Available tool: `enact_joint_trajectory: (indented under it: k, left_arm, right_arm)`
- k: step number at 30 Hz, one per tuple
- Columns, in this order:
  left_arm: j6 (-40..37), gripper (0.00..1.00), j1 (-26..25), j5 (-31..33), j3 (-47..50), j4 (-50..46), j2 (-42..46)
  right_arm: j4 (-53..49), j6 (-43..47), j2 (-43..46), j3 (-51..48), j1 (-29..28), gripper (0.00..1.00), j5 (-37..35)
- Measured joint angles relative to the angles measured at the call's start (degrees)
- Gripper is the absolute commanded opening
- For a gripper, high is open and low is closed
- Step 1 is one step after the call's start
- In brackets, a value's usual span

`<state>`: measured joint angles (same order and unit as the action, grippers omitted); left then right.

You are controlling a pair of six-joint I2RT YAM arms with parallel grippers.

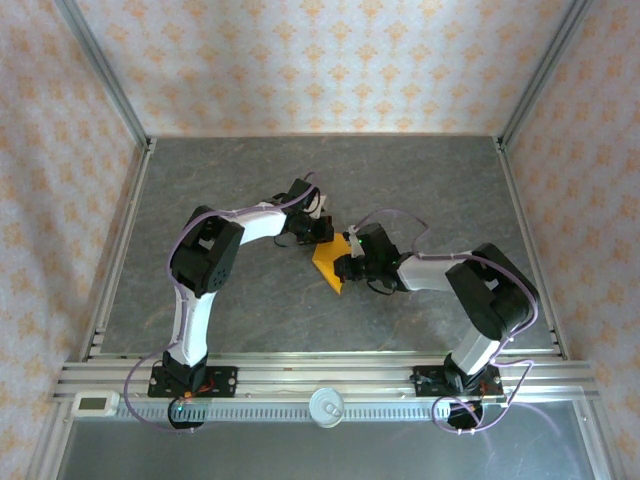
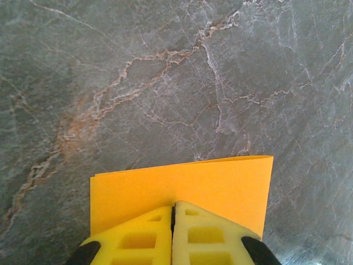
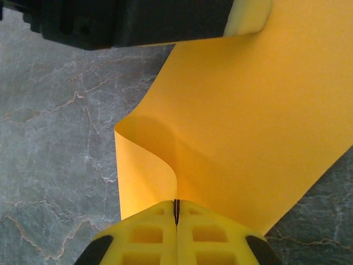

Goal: Fold a paper plane with a square sheet of paper (pick it up from the middle)

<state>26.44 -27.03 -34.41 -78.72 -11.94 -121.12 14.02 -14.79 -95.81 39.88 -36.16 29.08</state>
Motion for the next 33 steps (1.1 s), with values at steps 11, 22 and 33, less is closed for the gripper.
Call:
enact_joint_trajectory:
  k: [11,22,33]
  left_arm:
    - [-0.02,0.07,0.0,0.02,0.0,0.0,0.0]
    - [-0.5,0.07,0.0,0.02,0.02,0.0,0.02]
    - [-0.9,0.07,0.0,0.02,0.07,0.0,0.02]
  right_arm:
    - [-1.79,0.0,-0.24,0.11,0.0,0.0,-1.27]
    - [-3.98,-0.02,0.52,0.22,0.0,0.0,-0.7]
    - [-4.24,-0.22,0.68,0.22,0.0,0.0,1.31]
